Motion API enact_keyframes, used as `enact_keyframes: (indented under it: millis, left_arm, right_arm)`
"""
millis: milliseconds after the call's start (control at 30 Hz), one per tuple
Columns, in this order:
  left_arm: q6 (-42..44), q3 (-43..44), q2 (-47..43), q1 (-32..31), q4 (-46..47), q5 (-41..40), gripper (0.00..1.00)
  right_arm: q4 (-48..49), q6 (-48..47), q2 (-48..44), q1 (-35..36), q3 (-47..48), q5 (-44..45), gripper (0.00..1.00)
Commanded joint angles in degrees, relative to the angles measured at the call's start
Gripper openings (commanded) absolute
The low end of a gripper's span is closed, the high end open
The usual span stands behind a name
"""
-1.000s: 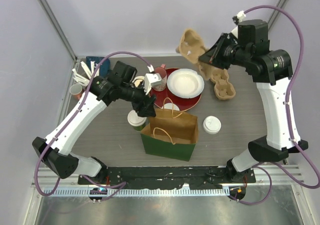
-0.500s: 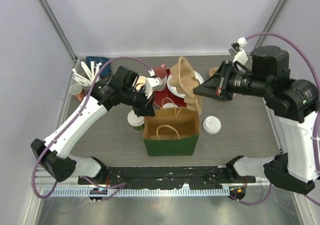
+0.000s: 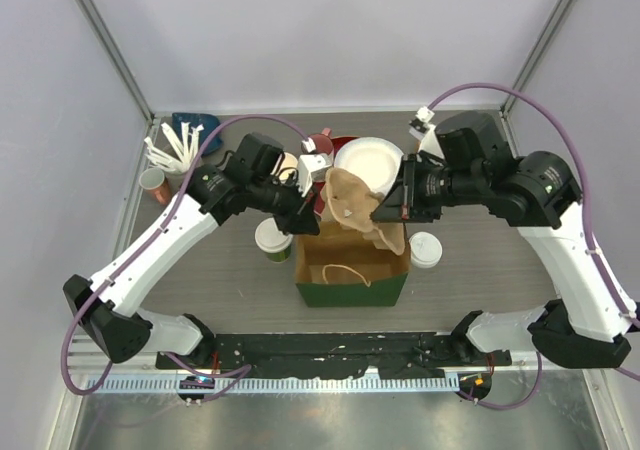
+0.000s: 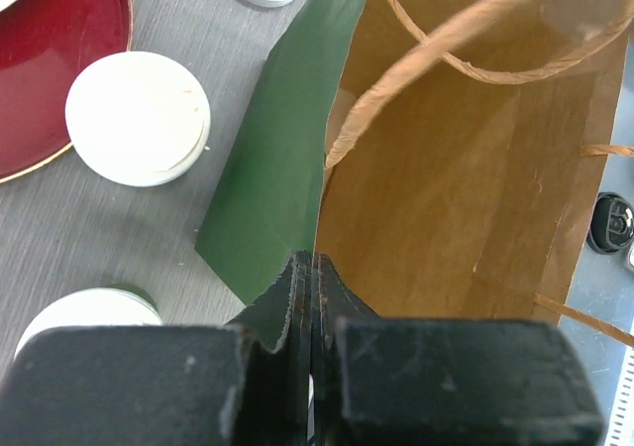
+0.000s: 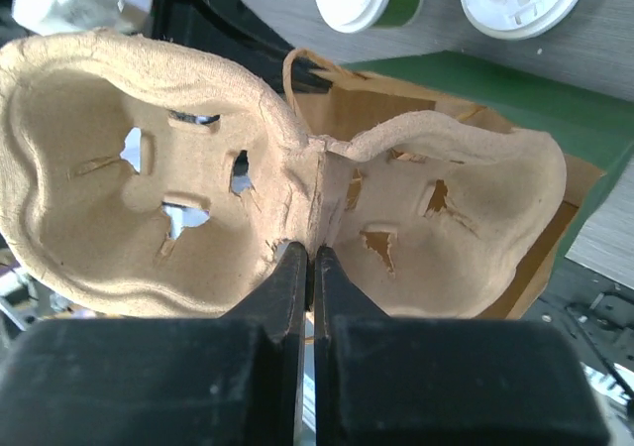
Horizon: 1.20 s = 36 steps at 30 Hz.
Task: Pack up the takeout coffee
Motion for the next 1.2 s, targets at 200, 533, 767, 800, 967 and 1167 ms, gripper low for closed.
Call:
enact_keyframes:
  millis: [200, 533, 767, 800, 967, 1167]
  left_arm:
    - [-8.06, 5.3, 3.49, -0.04, -1.45, -3.16, 0.0]
    - [-1.13, 3.99, 1.73, -0.13, -3.2, 1.5, 0.0]
    - [6.77, 5.92, 1.47, -0.04, -7.68, 1.05, 0.0]
    - [7.83, 6.01, 1.56, -0.04, -8.04, 0.97, 0.0]
    - [10.57, 5.57, 1.29, -0.04, -7.34, 1.84, 0.0]
    - [9.85, 5.75, 1.73, -0.04, -5.85, 1.5, 0.0]
  right_arm:
    - [-7.47, -1.9, 1.03, 15.45, -2.05, 14.55, 0.01]
    - [-7.48, 1.79, 4.46, 19.34, -6.01, 25.19, 0.01]
    - [-7.57, 2.5, 4.99, 19.34, -12.24, 27.57, 0.01]
    - [-7.66, 1.46, 4.99, 19.34, -12.69, 27.48, 0.01]
    - [-7.48, -1.36, 4.99, 19.34, -15.33, 26.08, 0.01]
    - [-7.48, -5.84, 6.57, 20.22, -14.46, 27.3, 0.01]
